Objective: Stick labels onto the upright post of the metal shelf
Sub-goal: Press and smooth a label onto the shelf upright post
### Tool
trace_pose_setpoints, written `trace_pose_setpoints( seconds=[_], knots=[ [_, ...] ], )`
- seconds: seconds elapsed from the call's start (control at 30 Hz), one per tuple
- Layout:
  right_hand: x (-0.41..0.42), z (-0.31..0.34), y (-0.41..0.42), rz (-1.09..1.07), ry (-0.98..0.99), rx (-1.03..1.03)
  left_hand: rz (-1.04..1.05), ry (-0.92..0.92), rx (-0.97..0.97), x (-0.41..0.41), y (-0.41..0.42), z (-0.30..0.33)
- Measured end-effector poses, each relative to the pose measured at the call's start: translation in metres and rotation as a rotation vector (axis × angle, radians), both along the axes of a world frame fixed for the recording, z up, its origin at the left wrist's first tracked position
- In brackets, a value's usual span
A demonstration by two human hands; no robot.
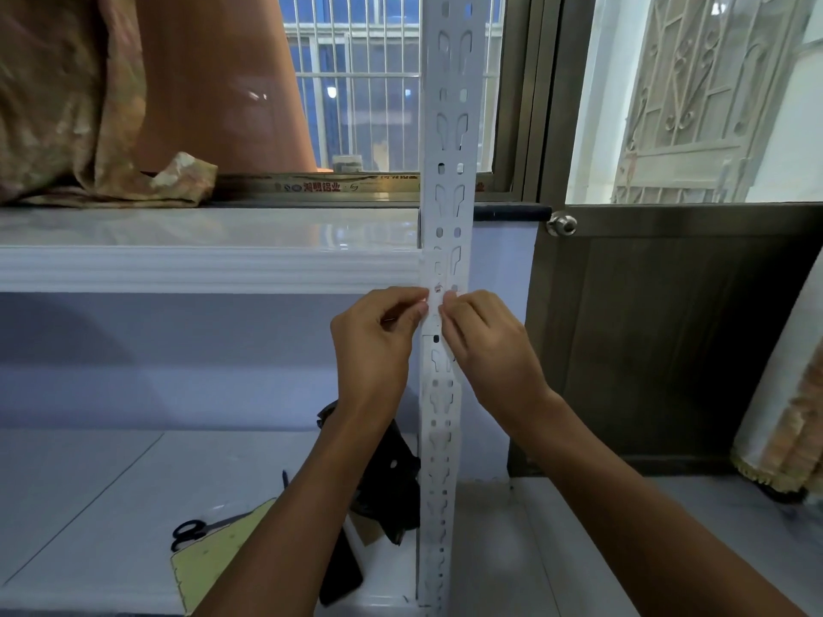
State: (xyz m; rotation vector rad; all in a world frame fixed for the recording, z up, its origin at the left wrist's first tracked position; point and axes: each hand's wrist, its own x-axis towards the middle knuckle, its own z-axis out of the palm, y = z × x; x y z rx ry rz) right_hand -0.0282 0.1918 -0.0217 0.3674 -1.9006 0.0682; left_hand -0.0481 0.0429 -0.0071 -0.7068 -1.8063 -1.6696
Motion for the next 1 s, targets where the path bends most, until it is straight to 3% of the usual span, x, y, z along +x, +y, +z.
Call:
trace_pose_setpoints(
  seconds=[0.17,0.33,0.6,0.73,0.87,1.0],
  knots=[
    [-0.011,0.006,0.013,-0.056,0.003,0.147,-0.032,0.006,-0.092,0.003,-0.006,-0.008],
    [-0.009,0.014,0.009,-0.075,-0.061,0.142,-0.076,0.019,-0.275,0.004,-0.009,-0.024],
    [-0.006,0.024,0.009,-0.091,-0.112,0.211,-0.073,-0.129,-0.162,0.007,-0.026,-0.016],
    [0.007,0.034,-0.001,-0.043,-0.238,0.006,-0.077,-0.162,-0.123,0.012,-0.03,-0.012],
    [0.03,0.03,-0.014,0.184,-0.34,-0.311,-0.142,-0.253,0.001,0.022,-0.034,-0.007],
    [0.049,0.02,-0.032,0.322,-0.426,-0.302,-0.176,-0.288,0.038,0.03,-0.041,-0.004]
  ],
)
